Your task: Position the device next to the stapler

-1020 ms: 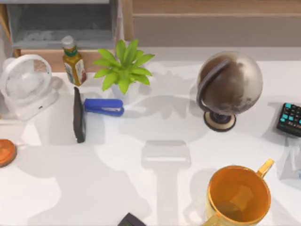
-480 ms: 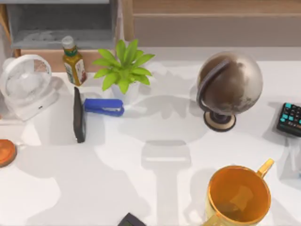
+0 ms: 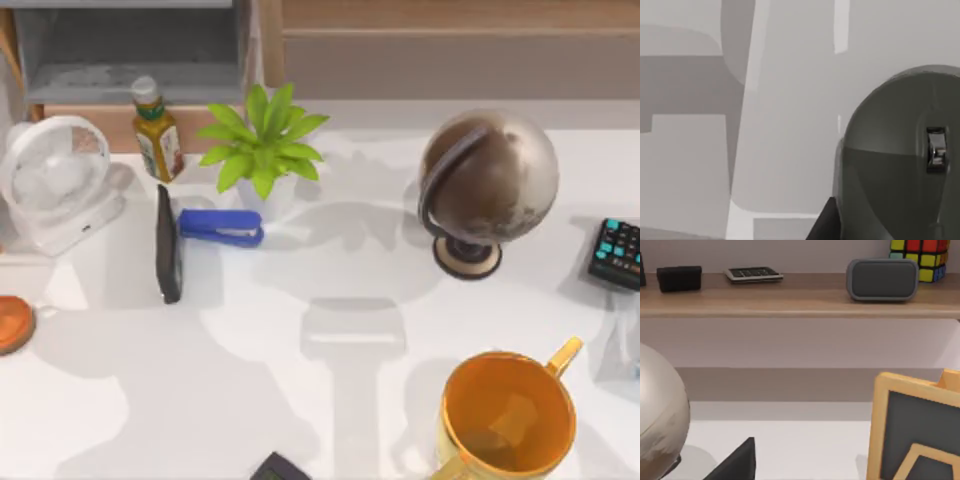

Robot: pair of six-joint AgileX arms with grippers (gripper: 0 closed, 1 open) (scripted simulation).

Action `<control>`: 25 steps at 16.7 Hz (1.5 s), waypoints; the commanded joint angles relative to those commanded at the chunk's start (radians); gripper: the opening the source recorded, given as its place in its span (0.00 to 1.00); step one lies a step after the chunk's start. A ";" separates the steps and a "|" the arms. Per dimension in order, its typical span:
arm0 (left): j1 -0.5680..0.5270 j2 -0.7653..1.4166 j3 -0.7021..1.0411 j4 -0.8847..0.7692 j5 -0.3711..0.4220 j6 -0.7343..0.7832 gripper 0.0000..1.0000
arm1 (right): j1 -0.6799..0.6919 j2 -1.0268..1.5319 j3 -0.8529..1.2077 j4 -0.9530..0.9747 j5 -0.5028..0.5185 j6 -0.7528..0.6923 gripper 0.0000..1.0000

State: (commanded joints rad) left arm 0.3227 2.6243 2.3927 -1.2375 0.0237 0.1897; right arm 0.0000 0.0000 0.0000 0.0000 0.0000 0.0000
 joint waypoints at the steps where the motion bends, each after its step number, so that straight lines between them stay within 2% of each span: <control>1: 0.000 0.000 0.000 0.000 0.000 0.000 0.00 | 0.000 0.000 0.000 0.000 0.000 0.000 1.00; 9: 0.003 -0.009 0.003 -0.002 -0.001 -0.002 0.00 | 0.000 0.000 0.000 0.000 0.000 0.000 1.00; 15: -0.001 -0.179 -0.051 -0.015 -0.009 -0.091 0.00 | 0.000 0.000 0.000 0.000 0.000 0.000 1.00; 20: -0.105 -0.391 -0.187 0.018 -0.018 -0.218 0.00 | 0.000 0.000 0.000 0.000 0.000 0.000 1.00; 25: -0.298 -0.595 -0.390 0.078 -0.024 -0.373 0.00 | 0.000 0.000 0.000 0.000 0.000 0.000 1.00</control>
State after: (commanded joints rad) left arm 0.0246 2.0289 2.0022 -1.1599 -0.0006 -0.1832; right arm 0.0000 0.0000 0.0000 0.0000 0.0000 0.0000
